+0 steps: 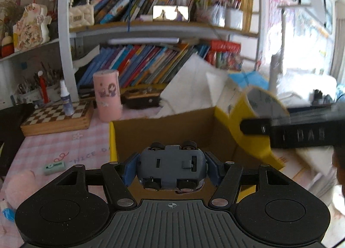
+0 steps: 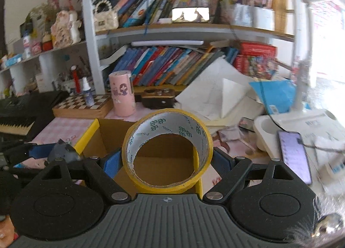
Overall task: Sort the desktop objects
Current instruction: 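Carry the grey car in the left tool and tape roll in the right tool over the yellow box, then lower into the yellow box and open the left tool while the right tool releases the tape roll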
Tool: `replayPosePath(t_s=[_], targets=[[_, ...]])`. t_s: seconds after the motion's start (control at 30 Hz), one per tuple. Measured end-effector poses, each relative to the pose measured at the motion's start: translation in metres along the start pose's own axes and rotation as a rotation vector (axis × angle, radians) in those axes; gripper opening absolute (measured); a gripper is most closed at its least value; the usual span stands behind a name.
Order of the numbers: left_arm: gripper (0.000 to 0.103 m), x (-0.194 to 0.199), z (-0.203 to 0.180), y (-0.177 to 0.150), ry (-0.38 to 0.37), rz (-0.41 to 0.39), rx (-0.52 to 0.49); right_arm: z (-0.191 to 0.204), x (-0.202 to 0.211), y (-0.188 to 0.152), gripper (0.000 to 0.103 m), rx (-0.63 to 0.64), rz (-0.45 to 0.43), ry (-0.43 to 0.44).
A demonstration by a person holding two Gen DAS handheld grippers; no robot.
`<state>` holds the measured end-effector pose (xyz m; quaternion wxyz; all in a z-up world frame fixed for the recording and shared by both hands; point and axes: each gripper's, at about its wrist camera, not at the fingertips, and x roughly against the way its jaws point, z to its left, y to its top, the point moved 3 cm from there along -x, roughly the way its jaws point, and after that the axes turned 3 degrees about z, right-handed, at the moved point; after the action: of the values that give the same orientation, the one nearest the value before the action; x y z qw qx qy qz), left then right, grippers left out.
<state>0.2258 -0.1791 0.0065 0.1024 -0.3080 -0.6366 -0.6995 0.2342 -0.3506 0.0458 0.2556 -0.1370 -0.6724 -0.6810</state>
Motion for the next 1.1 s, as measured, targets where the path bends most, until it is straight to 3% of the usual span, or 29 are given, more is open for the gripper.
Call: replayPosePath(t_s=[0.13, 0.6, 0.9, 1.1], targets=[[0.064, -0.028, 0.001, -0.001, 0.022, 0.067, 0.016, -0.008, -0.033, 0.014, 0.084, 0.049, 0.017, 0.027], [0.064, -0.082, -0.012, -0.001, 0.056, 0.238, -0.019, 0.015, -0.142, 0.020, 0.084, 0.256, 0.300, 0.171], [0.064, -0.101, -0.011, -0.011, 0.068, 0.337, -0.019, 0.025, -0.169, 0.007, 0.084, 0.325, 0.411, 0.189], [0.064, -0.102, -0.011, -0.011, 0.066, 0.342, -0.019, 0.030, -0.176, 0.001, 0.085, 0.397, 0.440, 0.161]])
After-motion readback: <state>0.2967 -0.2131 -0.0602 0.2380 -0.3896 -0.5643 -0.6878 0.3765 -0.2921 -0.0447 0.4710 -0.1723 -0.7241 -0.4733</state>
